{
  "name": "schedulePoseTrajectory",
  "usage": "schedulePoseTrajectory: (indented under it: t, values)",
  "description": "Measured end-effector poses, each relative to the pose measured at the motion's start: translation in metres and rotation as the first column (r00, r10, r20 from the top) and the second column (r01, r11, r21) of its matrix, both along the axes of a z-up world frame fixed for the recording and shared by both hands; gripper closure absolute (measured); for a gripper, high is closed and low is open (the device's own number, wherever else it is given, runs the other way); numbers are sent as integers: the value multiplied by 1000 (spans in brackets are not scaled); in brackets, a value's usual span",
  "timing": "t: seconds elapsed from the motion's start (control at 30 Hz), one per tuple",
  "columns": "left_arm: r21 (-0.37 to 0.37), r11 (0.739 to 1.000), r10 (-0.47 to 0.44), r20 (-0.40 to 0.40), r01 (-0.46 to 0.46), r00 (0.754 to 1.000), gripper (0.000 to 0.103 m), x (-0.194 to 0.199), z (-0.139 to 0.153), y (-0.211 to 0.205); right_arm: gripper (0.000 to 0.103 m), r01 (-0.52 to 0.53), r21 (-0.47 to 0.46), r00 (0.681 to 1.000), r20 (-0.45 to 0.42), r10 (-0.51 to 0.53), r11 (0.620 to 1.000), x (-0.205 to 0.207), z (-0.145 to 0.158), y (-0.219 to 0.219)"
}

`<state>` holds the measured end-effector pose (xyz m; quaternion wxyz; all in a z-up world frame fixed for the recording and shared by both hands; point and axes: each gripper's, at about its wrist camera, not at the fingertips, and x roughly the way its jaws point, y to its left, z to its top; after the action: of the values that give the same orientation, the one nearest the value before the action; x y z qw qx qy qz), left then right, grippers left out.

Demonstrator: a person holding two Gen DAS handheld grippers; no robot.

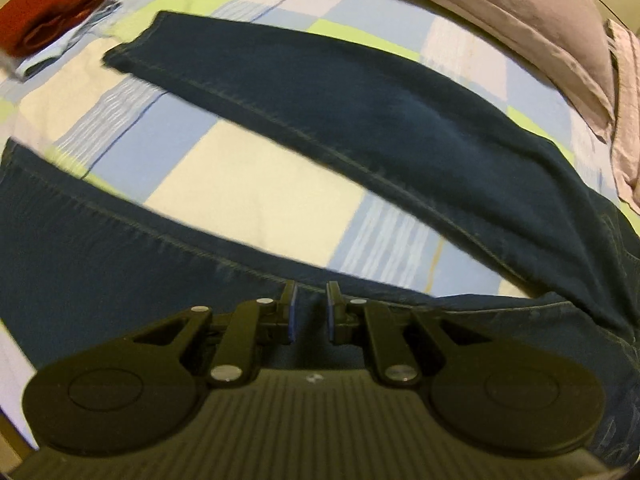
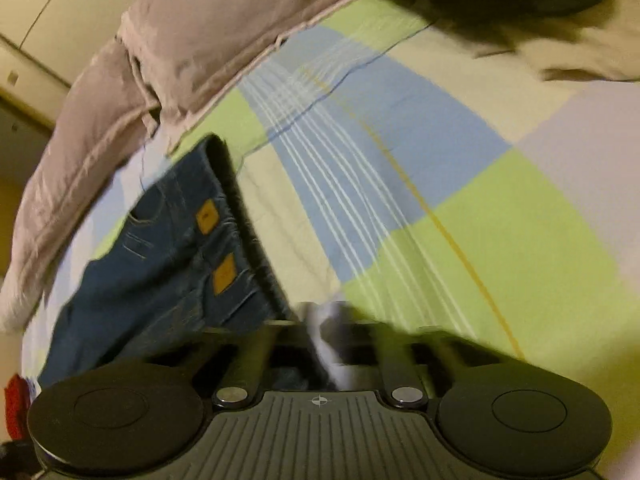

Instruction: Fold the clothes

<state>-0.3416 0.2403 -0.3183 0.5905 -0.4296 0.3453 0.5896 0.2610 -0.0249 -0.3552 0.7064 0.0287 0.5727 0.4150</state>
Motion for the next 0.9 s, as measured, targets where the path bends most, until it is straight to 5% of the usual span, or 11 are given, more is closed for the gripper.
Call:
schedulePoseTrajectory:
  t: [0.03, 0.2, 0.23, 0.33, 0.43, 0.57, 0.63, 0.73, 0.9]
  values:
    - [1, 1000, 9, 3, -9, 1000, 93, -4, 0, -1, 28, 38, 13, 999, -11, -38, 999, -6, 7, -13]
    - [3, 999, 49, 19, -50, 999, 93, -28, 0, -9, 31, 258, 48, 950, -195, -244, 965, -40, 1, -76]
    - [4, 998, 58, 22, -59, 998, 93, -34, 1, -11, 52, 279, 55, 938, -232, -259, 959, -46, -4, -79]
    - [8, 996, 91, 22, -92, 996, 93, -57, 4, -18, 91, 281, -2, 935, -225, -274, 960, -55, -13, -65]
    - [20, 989, 145, 8, -145, 989, 92, -91, 11, -26, 97, 238, -56, 963, -112, -243, 970, -59, 3, -55]
    - [40, 956, 291, -35, -290, 956, 84, -155, 19, -38, 96, 269, -114, 955, -100, -280, 956, -62, -1, -61]
    - [45, 928, 371, -42, -369, 928, 78, -184, 18, -44, 86, 280, -124, 952, -89, -292, 952, -64, 2, -54]
    - [40, 869, 494, -24, -493, 869, 72, -226, 13, -52, 64, 282, -106, 950, -108, -293, 954, -70, 5, -56]
    - [15, 768, 639, 52, -641, 767, 70, -277, -8, -58, 56, 308, -91, 942, -110, -317, 947, -83, 6, -55]
